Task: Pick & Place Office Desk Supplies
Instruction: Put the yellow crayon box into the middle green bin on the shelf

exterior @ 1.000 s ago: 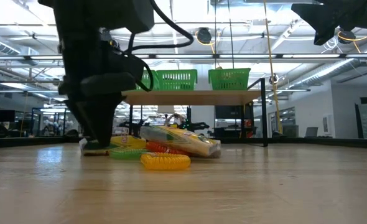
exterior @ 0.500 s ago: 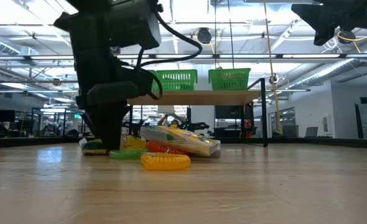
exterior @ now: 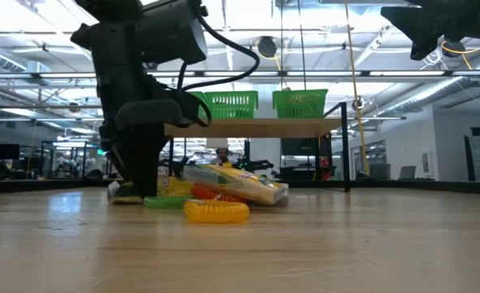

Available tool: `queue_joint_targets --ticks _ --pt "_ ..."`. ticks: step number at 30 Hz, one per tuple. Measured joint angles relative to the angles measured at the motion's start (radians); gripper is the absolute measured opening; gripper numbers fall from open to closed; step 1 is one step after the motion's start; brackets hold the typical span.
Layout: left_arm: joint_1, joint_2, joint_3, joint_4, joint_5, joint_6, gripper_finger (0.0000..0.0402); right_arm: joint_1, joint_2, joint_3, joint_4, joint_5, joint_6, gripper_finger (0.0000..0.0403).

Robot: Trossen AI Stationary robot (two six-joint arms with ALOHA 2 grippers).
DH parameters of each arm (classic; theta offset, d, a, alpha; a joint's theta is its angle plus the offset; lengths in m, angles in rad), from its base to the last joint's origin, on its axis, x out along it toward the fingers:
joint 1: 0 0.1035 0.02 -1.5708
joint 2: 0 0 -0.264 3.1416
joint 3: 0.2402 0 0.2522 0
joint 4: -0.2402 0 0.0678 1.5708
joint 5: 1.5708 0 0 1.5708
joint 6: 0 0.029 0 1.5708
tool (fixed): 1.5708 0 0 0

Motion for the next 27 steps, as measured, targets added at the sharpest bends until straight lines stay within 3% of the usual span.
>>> queue_joint_targets --ticks 6,15,27 --pt "0.000 -0.089 0.006 -0.001 0.004 0.001 0.0096 0.000 0.001 0.000 0.000 0.001 0.000 0.0183" --pt "0.028 -0.287 0.009 0.085 -0.030 0.030 0.0114 0.000 0.002 0.000 0.000 0.001 0.000 0.0183" --pt "0.257 -0.463 0.011 0.521 -0.042 0.228 0.0103 0.000 0.007 0.000 0.001 0.046 0.007 0.0183"
